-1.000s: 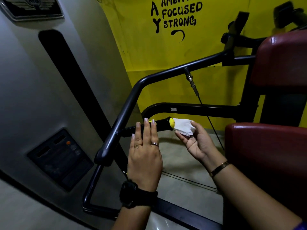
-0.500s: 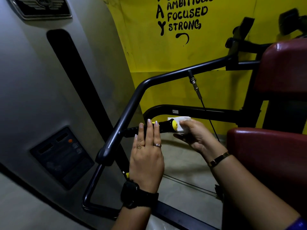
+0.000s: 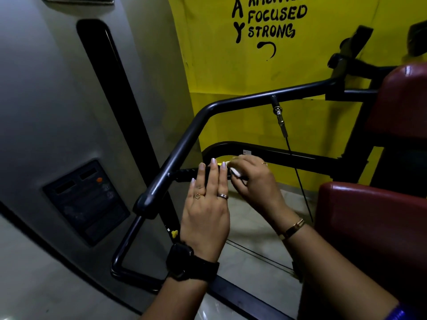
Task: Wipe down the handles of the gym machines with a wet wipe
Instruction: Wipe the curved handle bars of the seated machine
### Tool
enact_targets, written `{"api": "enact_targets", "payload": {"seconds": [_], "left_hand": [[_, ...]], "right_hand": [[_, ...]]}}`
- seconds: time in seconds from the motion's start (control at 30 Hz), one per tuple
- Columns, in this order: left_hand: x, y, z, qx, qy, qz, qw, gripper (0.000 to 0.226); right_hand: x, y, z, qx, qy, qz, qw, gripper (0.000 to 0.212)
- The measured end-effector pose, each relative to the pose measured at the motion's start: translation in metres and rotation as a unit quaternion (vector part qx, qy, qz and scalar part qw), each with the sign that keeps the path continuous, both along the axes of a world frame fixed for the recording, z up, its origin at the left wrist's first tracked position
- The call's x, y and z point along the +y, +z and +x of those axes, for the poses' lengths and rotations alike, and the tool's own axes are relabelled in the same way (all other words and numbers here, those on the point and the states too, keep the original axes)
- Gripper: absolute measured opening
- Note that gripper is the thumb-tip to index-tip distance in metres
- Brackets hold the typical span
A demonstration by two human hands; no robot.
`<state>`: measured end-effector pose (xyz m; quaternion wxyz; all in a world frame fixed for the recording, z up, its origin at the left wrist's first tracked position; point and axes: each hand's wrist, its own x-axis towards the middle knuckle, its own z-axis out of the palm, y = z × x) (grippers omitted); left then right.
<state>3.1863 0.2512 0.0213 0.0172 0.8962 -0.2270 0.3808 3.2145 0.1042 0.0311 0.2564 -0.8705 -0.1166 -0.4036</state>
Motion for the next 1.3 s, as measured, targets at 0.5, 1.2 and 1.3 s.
{"api": "enact_targets", "payload": {"seconds": [0.5, 1.2, 1.3], "left_hand": [[0.0, 0.001, -0.002, 0.005, 0.001, 0.002, 1.0, 0.06], [0.001, 0.0, -0.002, 0.015, -0.005, -0.001, 1.0, 0.062], [0.0, -0.001, -0.001, 0.015, -0.004, -0.004, 1.0, 0.061]], "right_hand": [[-0.013, -0.077, -0.019, -0.131, -0.071, -0.15, 0.978, 0.028], [-0.005, 0.051, 0.015, 0.259, 0.132, 0.218, 0.932, 0.026], [-0.005, 0.036, 0.011, 0.165, 0.103, 0.054, 0.979, 0.033]]}}
